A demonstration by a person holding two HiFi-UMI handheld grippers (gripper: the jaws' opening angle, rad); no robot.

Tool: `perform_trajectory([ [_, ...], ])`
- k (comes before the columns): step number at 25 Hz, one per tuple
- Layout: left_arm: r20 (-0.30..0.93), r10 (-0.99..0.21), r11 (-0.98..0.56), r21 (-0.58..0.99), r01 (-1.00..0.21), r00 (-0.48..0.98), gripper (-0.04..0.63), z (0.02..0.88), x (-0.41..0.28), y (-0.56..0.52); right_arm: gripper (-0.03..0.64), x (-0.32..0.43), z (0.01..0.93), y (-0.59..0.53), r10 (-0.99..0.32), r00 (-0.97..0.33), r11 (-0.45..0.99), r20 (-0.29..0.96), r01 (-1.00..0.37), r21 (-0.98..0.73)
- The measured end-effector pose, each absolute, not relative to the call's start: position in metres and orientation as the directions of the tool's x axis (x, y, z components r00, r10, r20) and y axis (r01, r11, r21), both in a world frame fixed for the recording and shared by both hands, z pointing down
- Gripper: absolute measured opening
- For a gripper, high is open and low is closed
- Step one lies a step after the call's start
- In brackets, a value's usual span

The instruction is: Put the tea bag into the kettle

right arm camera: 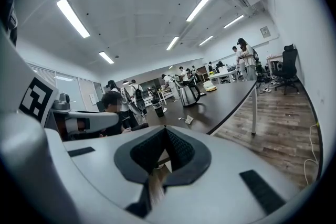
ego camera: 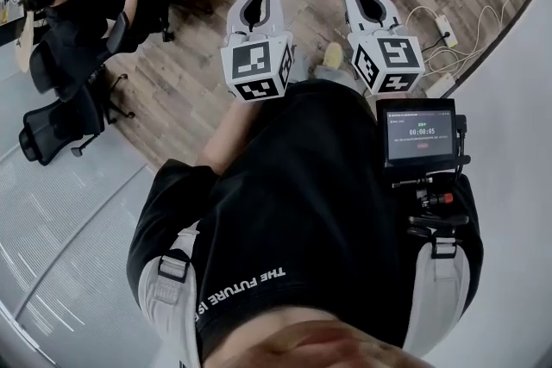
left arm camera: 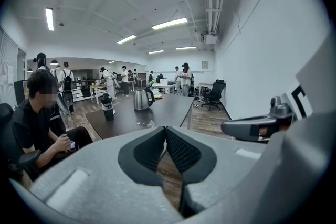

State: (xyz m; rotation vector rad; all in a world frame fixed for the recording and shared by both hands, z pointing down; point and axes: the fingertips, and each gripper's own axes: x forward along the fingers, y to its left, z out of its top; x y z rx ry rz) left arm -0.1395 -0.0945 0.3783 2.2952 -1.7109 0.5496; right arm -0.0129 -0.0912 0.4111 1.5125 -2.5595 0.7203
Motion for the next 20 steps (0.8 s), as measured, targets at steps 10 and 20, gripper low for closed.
perform_trajectory([
  [10, 0.418, -0.868, -0.312, -0.039, -0.949, 0.268, 0.015, 0.3794, -0.1342, -0.0929, 0.005, -0.0130, 0.4118, -0.0930, -0.809, -0.504, 0.399, 0.303, -0.848, -0.348],
  [20, 0.421, -0.867, -0.311, -0.038, -0.950, 0.267, 0.015, 0.3820, -0.1335, -0.0917, 0.005, -0.0123, 0.4131, -0.0934, -0.807, -0.505, 0.399, 0.307, -0.848, -0.349],
])
